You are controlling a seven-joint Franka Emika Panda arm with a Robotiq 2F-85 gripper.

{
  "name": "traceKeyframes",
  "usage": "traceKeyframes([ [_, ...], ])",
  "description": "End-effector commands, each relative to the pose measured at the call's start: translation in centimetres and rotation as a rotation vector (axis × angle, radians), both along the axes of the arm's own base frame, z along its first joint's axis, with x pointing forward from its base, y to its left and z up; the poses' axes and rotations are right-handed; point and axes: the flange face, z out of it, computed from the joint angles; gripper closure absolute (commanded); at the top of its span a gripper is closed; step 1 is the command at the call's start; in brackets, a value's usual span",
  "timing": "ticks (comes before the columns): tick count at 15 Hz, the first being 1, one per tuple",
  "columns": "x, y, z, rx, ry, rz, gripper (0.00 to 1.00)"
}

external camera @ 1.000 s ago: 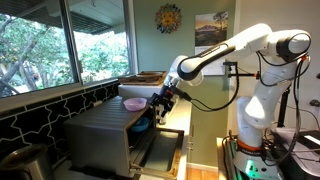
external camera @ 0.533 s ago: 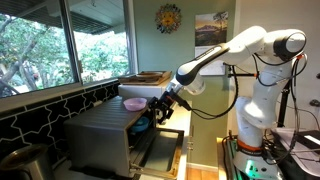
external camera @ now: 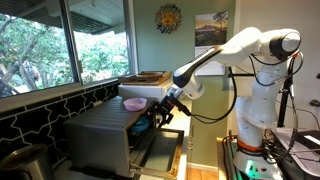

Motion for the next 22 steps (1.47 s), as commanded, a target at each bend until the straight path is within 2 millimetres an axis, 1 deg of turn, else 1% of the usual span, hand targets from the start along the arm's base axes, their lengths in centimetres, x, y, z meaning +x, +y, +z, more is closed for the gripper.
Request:
traceKeyframes([
  [1,0.2,0.1,-1.6,0.001,0.015,-0.02,0.06],
  [2,0.2,0.0,-1.8,0.0,0.019,-0.024,0.08],
  [3,0.2,-0.1,-1.9,-0.002,0.02,-0.027,0.18],
  [5,0.3,-0.4,-2.0,-0.002,0.021,-0.038,0.23],
  [7,0.3,-0.7,-1.8,-0.006,0.013,-0.05,0.41],
  [8,0.3,-0.7,-1.7,-0.008,0.01,-0.052,0.47],
  [9,0.3,-0.8,-1.4,-0.013,0.001,-0.054,0.58],
  [10,0.3,-0.9,-1.2,-0.016,-0.005,-0.059,0.64],
  [13,0.1,-1.3,-0.3,-0.037,-0.031,-0.063,0.96],
  [14,0.1,-1.3,-0.1,-0.039,-0.037,-0.061,0.99],
  [15,-0.1,-1.4,0.2,-0.049,-0.044,-0.053,1.0],
  [16,-0.3,-1.4,0.5,-0.058,-0.052,-0.04,1.0],
  [19,-1.2,-1.9,1.2,-0.153,-0.058,0.032,0.99],
  [21,-2.1,-2.5,1.0,-0.241,-0.012,0.092,0.99],
  [22,-2.6,-2.7,1.2,-0.277,0.017,0.122,0.99],
])
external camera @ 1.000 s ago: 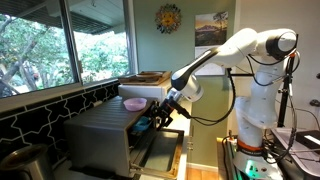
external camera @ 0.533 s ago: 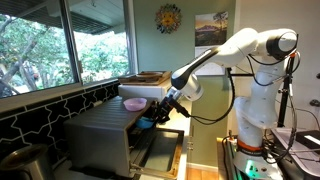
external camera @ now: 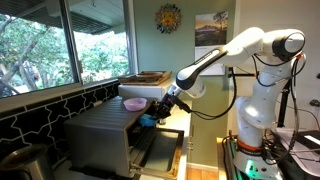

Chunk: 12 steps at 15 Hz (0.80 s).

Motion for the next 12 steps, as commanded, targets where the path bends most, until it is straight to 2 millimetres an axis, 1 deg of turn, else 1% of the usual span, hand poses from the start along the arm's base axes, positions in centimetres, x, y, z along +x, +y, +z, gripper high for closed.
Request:
traceKeyframes([
  [1,-3.3,-1.4,0.6,-0.138,0.116,0.085,0.99],
  [3,-4.5,-1.7,2.1,-0.198,0.178,0.148,0.99],
  [8,-7.4,-2.5,8.8,-0.268,0.228,0.333,0.99],
  [12,-8.7,-2.3,13.4,-0.31,0.216,0.426,0.99],
])
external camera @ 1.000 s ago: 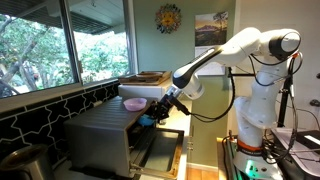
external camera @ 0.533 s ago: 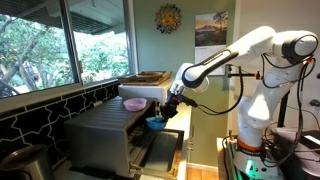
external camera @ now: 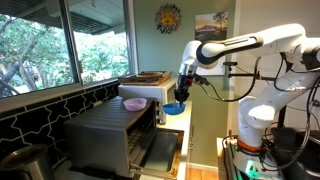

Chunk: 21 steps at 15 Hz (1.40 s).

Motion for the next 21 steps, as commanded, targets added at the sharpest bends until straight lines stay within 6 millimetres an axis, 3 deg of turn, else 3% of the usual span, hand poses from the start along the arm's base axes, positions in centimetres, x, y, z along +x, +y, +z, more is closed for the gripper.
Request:
traceKeyframes([
  [1,-0.7,0.4,3.9,-0.022,-0.027,0.081,0.99],
  [5,1.4,1.9,7.1,-0.012,-0.104,0.09,0.99],
  [8,3.8,3.3,8.4,-0.013,-0.135,0.059,0.99],
  [14,9.6,5.8,8.5,-0.03,-0.177,-0.058,0.99],
  [21,13.5,5.7,7.7,-0.094,-0.155,-0.155,0.99],
])
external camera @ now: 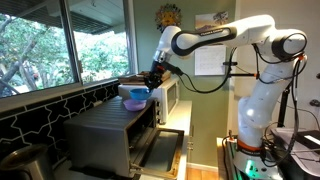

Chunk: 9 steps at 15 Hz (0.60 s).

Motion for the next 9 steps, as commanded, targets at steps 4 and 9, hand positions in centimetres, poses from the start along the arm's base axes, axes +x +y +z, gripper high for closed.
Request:
traceKeyframes([
  [4,2.3,1.1,-0.2,-0.03,0.02,-0.038,0.98],
  [9,3.1,1.7,-0.4,-0.051,0.021,-0.043,0.61],
])
